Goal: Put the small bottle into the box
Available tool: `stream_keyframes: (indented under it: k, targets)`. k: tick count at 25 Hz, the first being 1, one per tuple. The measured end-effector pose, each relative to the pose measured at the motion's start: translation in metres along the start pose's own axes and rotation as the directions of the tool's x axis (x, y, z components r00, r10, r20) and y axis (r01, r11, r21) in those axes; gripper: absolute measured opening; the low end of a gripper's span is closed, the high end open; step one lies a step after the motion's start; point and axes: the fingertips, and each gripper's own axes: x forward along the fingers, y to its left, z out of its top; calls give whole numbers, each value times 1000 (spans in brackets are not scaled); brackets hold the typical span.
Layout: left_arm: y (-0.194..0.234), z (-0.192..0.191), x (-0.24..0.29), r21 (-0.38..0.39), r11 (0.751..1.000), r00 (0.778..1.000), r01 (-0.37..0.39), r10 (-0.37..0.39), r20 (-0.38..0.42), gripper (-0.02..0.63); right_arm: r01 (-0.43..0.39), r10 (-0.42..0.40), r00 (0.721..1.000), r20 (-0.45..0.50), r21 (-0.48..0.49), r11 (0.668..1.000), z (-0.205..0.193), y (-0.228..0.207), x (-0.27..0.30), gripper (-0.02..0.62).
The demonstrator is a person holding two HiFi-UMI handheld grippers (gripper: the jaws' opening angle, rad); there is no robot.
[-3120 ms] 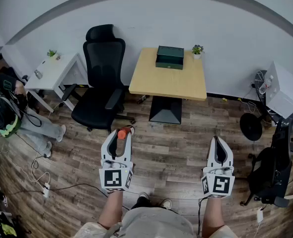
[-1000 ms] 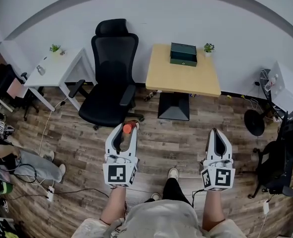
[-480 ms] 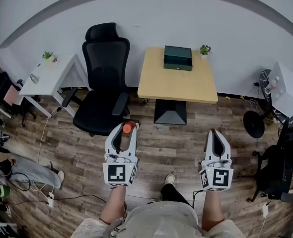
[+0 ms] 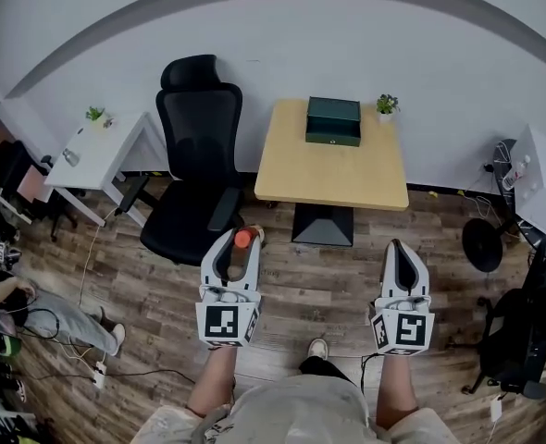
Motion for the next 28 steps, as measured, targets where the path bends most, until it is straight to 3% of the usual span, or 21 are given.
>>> stream_keyframes:
  k: [18,28]
  targets:
    - [-51,14,89,10,1000,1000,18,-18,10,144,38,-39,999,14,53,998,-16,-91,41,17]
    - [-53,-2,125,-2,1000,1000,30,-30,0,143,28,-28,1000,-6,50,998,-32,-102,75,15]
